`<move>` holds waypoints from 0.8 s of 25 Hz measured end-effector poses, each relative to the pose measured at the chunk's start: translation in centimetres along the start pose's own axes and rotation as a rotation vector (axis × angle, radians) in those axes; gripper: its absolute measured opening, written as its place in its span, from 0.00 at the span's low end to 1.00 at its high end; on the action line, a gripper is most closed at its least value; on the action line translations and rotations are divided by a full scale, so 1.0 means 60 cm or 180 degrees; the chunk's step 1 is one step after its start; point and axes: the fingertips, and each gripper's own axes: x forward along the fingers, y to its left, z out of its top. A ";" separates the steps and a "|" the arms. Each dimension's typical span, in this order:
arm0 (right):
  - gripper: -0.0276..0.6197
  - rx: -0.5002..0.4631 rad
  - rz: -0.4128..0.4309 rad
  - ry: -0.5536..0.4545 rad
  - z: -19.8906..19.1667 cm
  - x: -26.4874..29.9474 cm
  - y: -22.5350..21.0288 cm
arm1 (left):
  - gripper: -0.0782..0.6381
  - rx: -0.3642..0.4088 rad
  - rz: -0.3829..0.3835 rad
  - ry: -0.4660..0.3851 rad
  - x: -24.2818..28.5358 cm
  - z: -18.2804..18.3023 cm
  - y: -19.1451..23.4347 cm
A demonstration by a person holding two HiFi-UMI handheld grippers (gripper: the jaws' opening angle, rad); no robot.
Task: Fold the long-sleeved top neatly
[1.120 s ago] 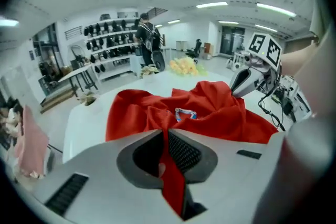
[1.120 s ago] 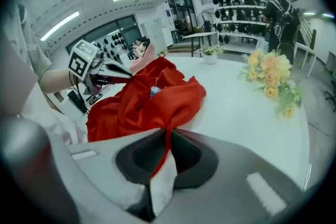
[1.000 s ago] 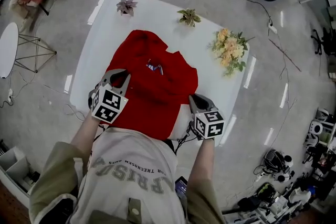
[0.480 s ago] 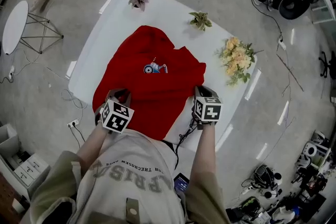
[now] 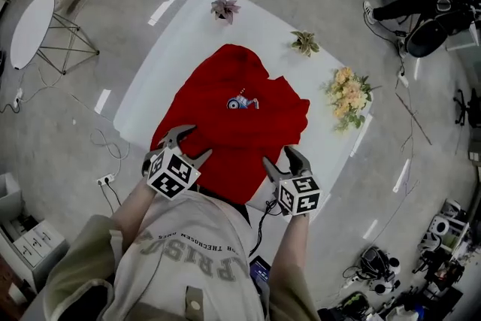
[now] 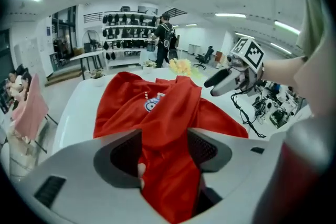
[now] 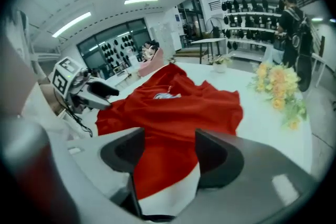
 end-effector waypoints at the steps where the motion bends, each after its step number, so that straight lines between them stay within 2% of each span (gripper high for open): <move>1: 0.49 -0.0033 0.0081 0.0068 -0.017 0.013 0.033 | 0.49 0.0087 -0.0100 0.0062 0.011 -0.004 -0.007; 3: 0.49 -0.0196 0.0027 0.0299 -0.054 0.038 0.076 | 0.49 0.0288 -0.0284 0.0248 0.032 -0.024 -0.019; 5: 0.49 -0.0400 -0.0182 0.0609 -0.090 0.057 0.096 | 0.49 0.0481 -0.0442 0.0454 0.045 -0.051 -0.027; 7: 0.49 -0.0451 -0.0362 0.0860 -0.124 0.066 0.104 | 0.50 0.0624 -0.0554 0.0628 0.047 -0.080 -0.031; 10: 0.49 -0.0211 -0.0567 0.1000 -0.168 0.056 0.102 | 0.51 0.0670 -0.0730 0.0816 0.045 -0.120 -0.042; 14: 0.49 0.0125 -0.0691 0.0997 -0.190 0.038 0.100 | 0.51 0.0686 -0.0838 0.0812 0.041 -0.139 -0.052; 18: 0.49 0.0191 -0.0644 0.1133 -0.198 0.035 0.105 | 0.51 0.0811 -0.0975 0.0930 0.033 -0.145 -0.059; 20: 0.49 0.0211 -0.0568 0.1079 -0.184 0.021 0.099 | 0.51 0.0884 -0.1031 0.0933 0.014 -0.132 -0.063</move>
